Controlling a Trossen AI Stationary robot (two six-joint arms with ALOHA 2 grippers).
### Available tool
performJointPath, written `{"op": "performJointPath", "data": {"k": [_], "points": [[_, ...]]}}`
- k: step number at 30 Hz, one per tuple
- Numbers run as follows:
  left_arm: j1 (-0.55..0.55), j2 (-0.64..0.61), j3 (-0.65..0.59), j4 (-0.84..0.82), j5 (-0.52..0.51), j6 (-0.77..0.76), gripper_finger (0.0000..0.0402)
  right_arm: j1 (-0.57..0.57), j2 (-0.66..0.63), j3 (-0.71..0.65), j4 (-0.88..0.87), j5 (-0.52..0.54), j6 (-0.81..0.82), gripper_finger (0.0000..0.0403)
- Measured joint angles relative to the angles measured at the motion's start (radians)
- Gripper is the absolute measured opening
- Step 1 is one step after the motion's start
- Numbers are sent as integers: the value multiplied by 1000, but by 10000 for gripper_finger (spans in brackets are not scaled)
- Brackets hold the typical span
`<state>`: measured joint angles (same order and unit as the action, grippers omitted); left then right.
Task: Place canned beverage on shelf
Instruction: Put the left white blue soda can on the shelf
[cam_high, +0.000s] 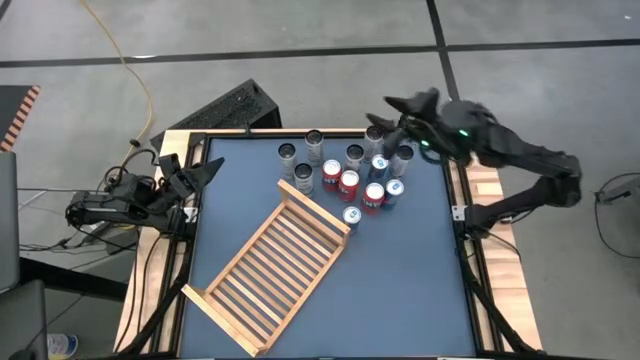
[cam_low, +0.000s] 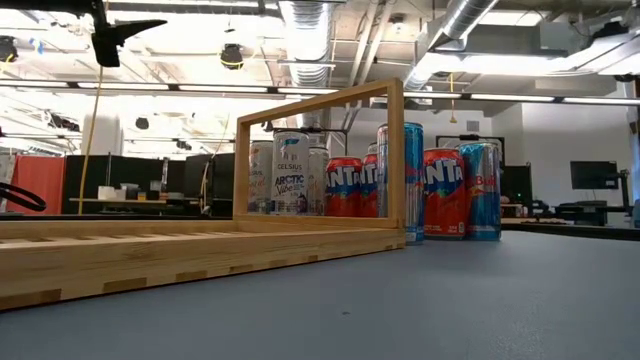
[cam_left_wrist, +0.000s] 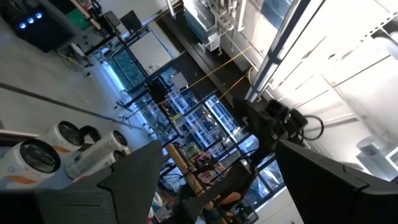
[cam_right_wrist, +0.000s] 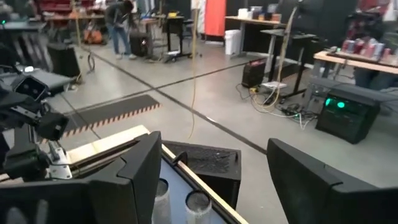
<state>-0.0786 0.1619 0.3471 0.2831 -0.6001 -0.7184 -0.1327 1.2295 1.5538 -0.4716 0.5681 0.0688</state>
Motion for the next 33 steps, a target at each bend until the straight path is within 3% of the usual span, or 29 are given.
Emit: {"op": "performJointPath", "data": {"k": [7,16,27,33], "points": [[0,0,0,-1,-2,0,302,-89,245,154,-1,-149,-35,265],[0,0,0,-11,-8,3,302,-104,500,296,0,-185,-85,265],[0,0,0,-22,-15,19,302,-112,701,418,-55,-309,-65,266],[0,0,0,-44,-14,17,302,-111,769,462,-243,-365,-74,266]]}}
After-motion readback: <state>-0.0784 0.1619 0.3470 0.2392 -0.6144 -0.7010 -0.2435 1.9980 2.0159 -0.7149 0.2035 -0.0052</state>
